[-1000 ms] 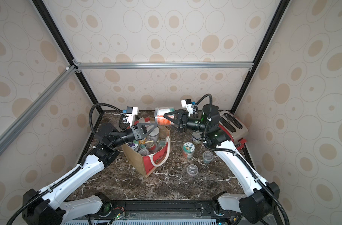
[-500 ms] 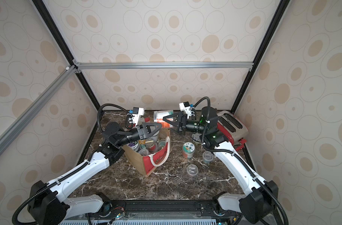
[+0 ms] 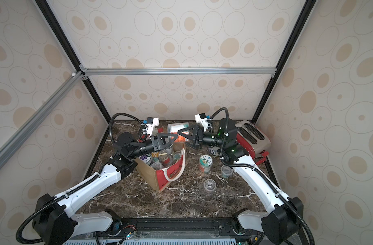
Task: Take out the seed jars from the canvas bag
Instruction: Pick up the seed jar from the canvas bag.
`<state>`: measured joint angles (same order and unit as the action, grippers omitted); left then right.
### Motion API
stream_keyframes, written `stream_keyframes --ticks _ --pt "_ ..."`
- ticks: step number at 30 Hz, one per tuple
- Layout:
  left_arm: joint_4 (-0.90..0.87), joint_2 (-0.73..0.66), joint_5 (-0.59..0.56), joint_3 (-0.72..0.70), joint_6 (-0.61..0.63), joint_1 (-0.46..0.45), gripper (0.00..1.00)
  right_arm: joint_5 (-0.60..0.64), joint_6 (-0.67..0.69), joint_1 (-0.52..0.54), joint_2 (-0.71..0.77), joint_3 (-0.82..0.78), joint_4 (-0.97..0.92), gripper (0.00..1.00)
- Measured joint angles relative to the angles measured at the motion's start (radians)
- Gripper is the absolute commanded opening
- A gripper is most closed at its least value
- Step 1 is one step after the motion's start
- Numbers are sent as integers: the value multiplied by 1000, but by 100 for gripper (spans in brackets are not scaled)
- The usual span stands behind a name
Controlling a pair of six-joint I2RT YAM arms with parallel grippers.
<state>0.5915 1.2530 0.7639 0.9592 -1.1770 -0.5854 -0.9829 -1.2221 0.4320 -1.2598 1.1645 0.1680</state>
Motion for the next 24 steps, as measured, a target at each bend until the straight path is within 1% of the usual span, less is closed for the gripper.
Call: stream_keyframes --ticks 5,7,10,14,16,20,23,24 --pt "8 0 -3 8 -1 0 98 -16 3 8 0 -3 -4 70" --pt "15 0 -3 8 -4 0 96 -18 7 10 0 -3 -3 70" --pt "21 0 -3 8 -10 1 90 -22 11 12 2 -3 -2 70" --pt "44 -2 8 8 -25 2 79 -33 11 10 10 -3 10 71" --pt "50 -6 12 8 -25 2 75 -34 12 10 16 -3 13 72" --pt "50 -7 13 8 -25 1 68 -34 14 10 18 -3 13 76" --pt "48 -8 13 8 -25 1 67 -34 15 10 18 -3 13 82" --pt "46 -8 12 8 -24 1 67 -34 16 10 18 -3 12 86"
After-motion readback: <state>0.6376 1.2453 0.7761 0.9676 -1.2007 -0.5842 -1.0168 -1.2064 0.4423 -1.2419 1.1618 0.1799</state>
